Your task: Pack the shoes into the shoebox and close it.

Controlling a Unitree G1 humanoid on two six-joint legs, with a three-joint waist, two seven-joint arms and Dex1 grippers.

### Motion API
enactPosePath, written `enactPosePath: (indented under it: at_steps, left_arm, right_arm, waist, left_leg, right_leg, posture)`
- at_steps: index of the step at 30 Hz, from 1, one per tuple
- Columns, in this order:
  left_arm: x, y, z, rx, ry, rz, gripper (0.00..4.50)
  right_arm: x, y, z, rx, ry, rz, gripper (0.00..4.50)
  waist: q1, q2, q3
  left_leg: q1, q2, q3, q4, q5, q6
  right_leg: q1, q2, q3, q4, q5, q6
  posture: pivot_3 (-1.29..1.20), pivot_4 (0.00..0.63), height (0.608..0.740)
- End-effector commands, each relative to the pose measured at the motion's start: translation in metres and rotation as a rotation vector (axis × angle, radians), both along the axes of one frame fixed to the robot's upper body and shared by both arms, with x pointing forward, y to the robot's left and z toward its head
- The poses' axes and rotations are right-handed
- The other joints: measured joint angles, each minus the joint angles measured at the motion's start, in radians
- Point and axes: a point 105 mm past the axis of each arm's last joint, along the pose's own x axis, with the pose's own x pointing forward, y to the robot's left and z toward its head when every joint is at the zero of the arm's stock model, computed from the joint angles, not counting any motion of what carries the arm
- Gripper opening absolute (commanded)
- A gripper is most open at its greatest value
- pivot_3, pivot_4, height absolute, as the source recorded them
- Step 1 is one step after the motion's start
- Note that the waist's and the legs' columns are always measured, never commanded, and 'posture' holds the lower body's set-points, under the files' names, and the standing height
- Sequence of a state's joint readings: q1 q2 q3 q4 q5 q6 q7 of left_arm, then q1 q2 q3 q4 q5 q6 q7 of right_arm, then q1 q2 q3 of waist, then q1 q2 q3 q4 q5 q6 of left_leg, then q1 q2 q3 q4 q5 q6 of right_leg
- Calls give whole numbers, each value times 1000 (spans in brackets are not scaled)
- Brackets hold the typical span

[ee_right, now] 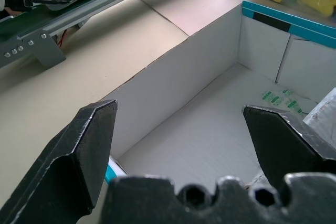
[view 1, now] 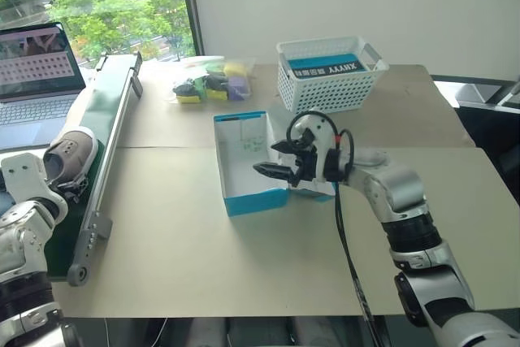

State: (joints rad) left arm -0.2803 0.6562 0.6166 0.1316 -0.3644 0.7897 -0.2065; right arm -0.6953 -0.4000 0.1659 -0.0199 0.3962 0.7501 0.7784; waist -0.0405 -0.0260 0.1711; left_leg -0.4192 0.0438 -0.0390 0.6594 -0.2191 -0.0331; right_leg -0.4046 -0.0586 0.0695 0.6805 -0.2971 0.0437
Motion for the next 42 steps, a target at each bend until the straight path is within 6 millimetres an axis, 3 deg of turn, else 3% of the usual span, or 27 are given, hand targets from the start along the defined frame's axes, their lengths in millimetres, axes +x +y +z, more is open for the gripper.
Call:
enactPosePath:
  at_steps: [1, 6, 9, 12, 15, 17, 20, 23, 33, 39, 42]
  left_arm:
    - [3, -3, 9, -16, -27, -7, 2360]
    - [20, -27, 41, 22, -137, -83, 2277]
    - [39, -77, 86, 32, -291, -244, 2277]
    - [46, -107, 104, 29, -345, -325, 2277]
    - [54, -163, 124, -15, -411, -465, 2277]
    - [54, -200, 130, -45, -436, -560, 2277]
    - [52, -234, 135, -57, -445, -643, 2277]
    - [51, -255, 140, -77, -450, -688, 2277]
    - [35, -345, 148, -166, -447, -937, 2277]
    - [22, -365, 141, -138, -430, -1028, 2277]
    - [19, -367, 140, -150, -423, -1042, 2267]
  right_arm:
    - [0, -3, 19, 14, -66, -8, 4500]
    - [1, -4, 21, 14, -70, -13, 4500]
    - [2, -4, 26, 42, -67, -16, 4500]
    - [2, -3, 30, 68, -64, -19, 4500]
    - [5, -4, 43, 159, -50, -34, 4500]
    - [8, -4, 66, 318, -8, -44, 4500]
    - [10, -9, 93, 490, 44, -47, 4500]
    - [15, -18, 109, 569, 62, -77, 4500]
    - [34, -27, 128, 612, 44, -201, 4500]
    - [39, -33, 138, 643, 26, -246, 4500]
    - [41, -37, 140, 679, 28, -266, 3744]
  waist:
    - [0, 0, 0]
    - [6, 0, 0]
    - [14, -4, 1]
    - [20, -6, 1]
    - [17, -6, 1]
    - [18, -6, 1]
    - [12, -6, 1]
    - [10, -6, 1]
    - [7, -6, 1]
    - [-3, -5, 1]
    - [-4, -5, 1]
  left_leg:
    - [1, 0, 0, 0, 0, 0]
    - [1, 0, 0, 0, 0, 0]
    - [-2, 0, 0, 0, 0, 0]
    - [-5, 0, -2, 1, 0, -1]
    - [-4, 0, -2, 0, 0, -1]
    - [-5, 0, -2, 0, 0, -1]
    - [-5, 0, -1, 0, 0, -1]
    - [-5, 0, -2, 0, 0, -1]
    - [-5, -1, -1, 0, 0, -1]
    - [-5, -1, 0, 0, 0, -1]
    - [-5, -1, 0, 0, 1, 0]
  right_leg:
    - [1, 0, 0, 0, 0, 0]
    - [2, 0, 0, 0, 0, 0]
    - [0, 0, -1, -1, 0, 0]
    - [-1, 0, -2, -1, 0, 0]
    - [-1, -1, -1, 0, 0, 0]
    - [-1, 0, -1, 0, 0, 0]
    - [-1, 0, -1, 1, 0, 0]
    - [-1, 0, -1, 2, 0, 0]
    - [-1, 0, -1, 0, 0, 0]
    - [-1, 0, 0, 0, 0, 0]
    - [-1, 0, 0, 0, 0, 0]
  posture:
    - [0, 150, 740]
    - [0, 150, 740]
    - [0, 150, 740]
    - [0, 150, 740]
    - [0, 150, 740]
    - [0, 150, 740]
    - [0, 150, 740]
    - [0, 150, 740]
    - [0, 150, 740]
    - [0, 150, 740]
    - [0, 150, 740]
